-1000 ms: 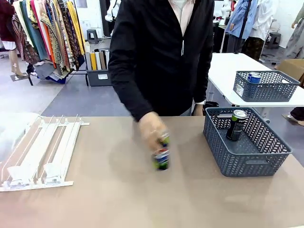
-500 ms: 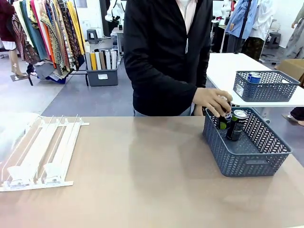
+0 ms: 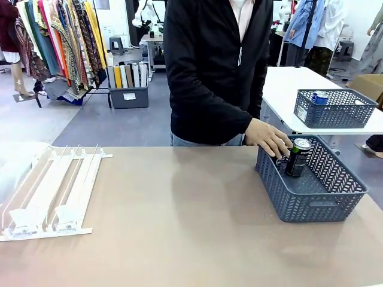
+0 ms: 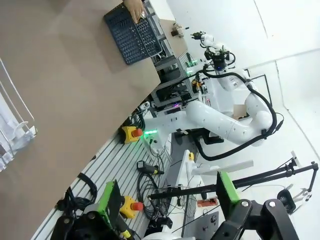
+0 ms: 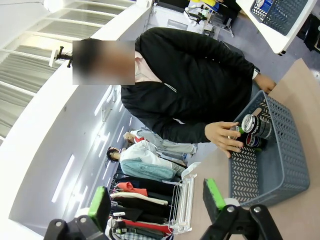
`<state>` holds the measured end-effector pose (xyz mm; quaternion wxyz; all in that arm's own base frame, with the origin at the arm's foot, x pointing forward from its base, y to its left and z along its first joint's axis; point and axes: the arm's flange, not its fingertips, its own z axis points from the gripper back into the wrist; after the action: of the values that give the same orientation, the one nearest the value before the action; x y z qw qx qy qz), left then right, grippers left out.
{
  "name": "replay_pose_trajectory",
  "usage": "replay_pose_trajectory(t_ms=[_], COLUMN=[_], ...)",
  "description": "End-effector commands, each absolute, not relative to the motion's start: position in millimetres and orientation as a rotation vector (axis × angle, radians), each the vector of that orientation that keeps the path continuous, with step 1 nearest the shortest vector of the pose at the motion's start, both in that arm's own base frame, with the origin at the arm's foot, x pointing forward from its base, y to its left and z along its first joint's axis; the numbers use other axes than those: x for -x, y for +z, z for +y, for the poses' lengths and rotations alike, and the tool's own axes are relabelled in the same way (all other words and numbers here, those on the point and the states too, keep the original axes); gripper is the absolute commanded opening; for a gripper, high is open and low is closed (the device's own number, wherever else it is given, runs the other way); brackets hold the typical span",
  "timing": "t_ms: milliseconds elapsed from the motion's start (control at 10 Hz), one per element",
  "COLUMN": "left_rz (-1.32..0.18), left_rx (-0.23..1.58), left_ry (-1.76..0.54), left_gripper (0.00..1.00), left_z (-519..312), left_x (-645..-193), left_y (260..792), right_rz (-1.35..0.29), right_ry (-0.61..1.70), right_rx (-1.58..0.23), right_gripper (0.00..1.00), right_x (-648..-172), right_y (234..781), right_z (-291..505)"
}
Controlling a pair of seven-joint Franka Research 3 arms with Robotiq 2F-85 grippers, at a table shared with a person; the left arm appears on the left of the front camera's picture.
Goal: Retrieve and store the cans from the dispenser.
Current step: Pick up one can from the Automatic Can Dispenser and place it in the middle of the table.
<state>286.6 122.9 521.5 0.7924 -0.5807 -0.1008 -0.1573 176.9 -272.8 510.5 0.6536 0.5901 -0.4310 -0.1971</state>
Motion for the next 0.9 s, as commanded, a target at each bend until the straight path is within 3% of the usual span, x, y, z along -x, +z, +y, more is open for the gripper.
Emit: replay_pose_trajectory(t_ms=[0, 800], left_rz=[-0.218, -0.218], left_rx=[1.252, 1.252], left_ry=[-0.358, -0.358], left_gripper=[1.0, 1.0], left_z=[124.2, 124.2], left_x=[-283.2, -283.2], left_y=[520.4, 520.4], right_rz=[-1.018, -1.018], right_ry=[-0.429, -0.429], right_rx=[-1.344, -1.344], right_gripper=[1.0, 1.0], right_x=[-181.2, -181.2], right_y=[513.0, 513.0], right_z=[-273.1, -273.1])
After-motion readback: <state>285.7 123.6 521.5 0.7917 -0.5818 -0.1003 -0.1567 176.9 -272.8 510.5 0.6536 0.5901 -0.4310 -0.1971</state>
